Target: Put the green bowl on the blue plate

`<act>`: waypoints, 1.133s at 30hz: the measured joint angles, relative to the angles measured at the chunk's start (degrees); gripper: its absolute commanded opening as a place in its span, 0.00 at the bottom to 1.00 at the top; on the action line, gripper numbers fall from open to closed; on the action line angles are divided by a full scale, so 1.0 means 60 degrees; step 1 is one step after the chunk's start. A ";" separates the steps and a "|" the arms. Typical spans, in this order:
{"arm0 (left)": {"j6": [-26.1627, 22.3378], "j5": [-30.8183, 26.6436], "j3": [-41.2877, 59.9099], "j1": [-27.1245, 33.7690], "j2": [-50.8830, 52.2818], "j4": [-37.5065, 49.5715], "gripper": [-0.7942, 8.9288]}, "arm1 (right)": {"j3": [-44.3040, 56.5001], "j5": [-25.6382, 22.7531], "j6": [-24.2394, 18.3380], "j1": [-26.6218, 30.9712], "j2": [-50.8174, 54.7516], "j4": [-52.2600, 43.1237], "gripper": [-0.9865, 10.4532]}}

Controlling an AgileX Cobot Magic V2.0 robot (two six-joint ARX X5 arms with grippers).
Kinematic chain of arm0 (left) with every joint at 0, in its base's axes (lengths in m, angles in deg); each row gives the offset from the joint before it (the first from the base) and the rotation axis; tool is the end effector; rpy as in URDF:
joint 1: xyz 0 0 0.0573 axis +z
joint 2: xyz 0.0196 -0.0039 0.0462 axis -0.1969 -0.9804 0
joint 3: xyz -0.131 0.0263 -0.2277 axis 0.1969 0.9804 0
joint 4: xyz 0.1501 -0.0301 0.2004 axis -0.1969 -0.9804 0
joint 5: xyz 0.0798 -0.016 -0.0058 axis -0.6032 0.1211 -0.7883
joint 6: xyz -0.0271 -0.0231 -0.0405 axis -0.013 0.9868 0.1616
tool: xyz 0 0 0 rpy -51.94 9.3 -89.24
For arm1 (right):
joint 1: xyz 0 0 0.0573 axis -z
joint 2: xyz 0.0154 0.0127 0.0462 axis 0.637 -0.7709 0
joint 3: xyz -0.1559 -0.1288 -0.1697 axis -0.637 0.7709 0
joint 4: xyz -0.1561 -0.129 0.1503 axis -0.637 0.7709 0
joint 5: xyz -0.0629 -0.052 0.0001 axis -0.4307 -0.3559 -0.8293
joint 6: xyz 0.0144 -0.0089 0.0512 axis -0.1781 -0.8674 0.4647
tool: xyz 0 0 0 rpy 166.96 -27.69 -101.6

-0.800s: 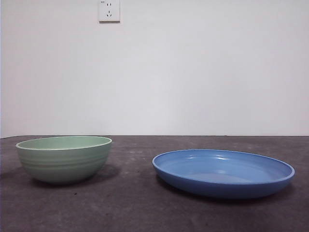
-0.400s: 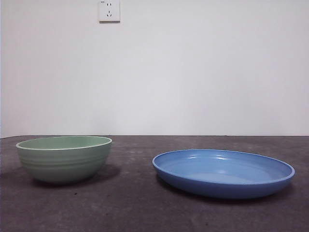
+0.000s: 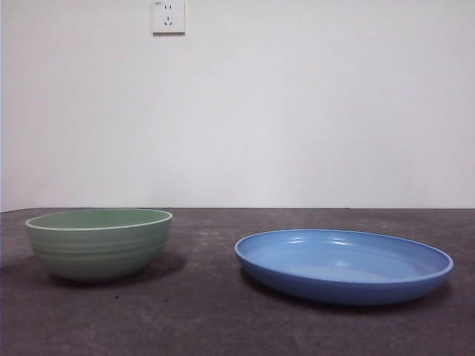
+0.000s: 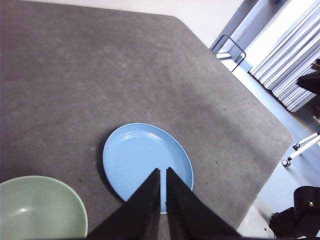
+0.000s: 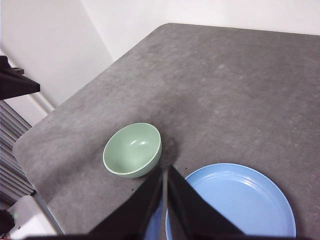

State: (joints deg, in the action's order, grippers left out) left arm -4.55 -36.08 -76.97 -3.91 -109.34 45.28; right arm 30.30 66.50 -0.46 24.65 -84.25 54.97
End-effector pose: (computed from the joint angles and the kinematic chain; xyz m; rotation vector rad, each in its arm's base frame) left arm 0.1571 -0.0616 0.3540 -0.2575 0.5279 -0.8844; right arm 0.1275 0.0502 0.3728 0.1791 0.4667 0.7944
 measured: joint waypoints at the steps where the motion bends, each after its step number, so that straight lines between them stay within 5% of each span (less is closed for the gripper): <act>1: -0.0007 0.0011 -0.0004 -0.0004 0.0000 -0.0033 0.11 | 0.0000 0.0000 -0.0029 -0.0022 0.0004 0.0022 0.10; 4: -0.0011 0.0015 -0.0004 -0.0004 -0.0004 -0.0302 0.12 | 0.0000 -0.0007 -0.0095 -0.0033 0.0004 0.0200 0.10; 7: -0.0011 0.0015 -0.0004 -0.0004 -0.0004 -0.0444 0.25 | 0.0000 -0.0055 -0.0117 -0.0055 0.0000 0.0251 0.10; 13: -0.0011 0.0015 -0.0004 -0.0004 -0.0004 -0.0492 0.64 | 0.0000 -0.0215 -0.0193 -0.0058 0.0000 0.0259 0.47; 16: -0.0044 0.0015 -0.0004 -0.0004 -0.0004 -0.0492 0.73 | 0.0000 -0.0219 -0.0153 -0.0058 0.0000 0.0339 0.58; 29: -0.0193 -0.0036 -0.0004 -0.0004 -0.0004 -0.0506 0.72 | 0.0000 -0.0251 -0.0087 -0.0058 0.0000 0.0903 0.62; 34: -0.0430 -0.1293 -0.0007 0.0007 -0.0091 -0.1137 0.72 | 0.0000 -0.0215 -0.0087 -0.0058 0.0004 0.0922 0.62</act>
State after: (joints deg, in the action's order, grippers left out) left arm -7.13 -43.84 -77.02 -3.87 -109.89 38.46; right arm 30.30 65.21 -0.99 24.30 -84.23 60.50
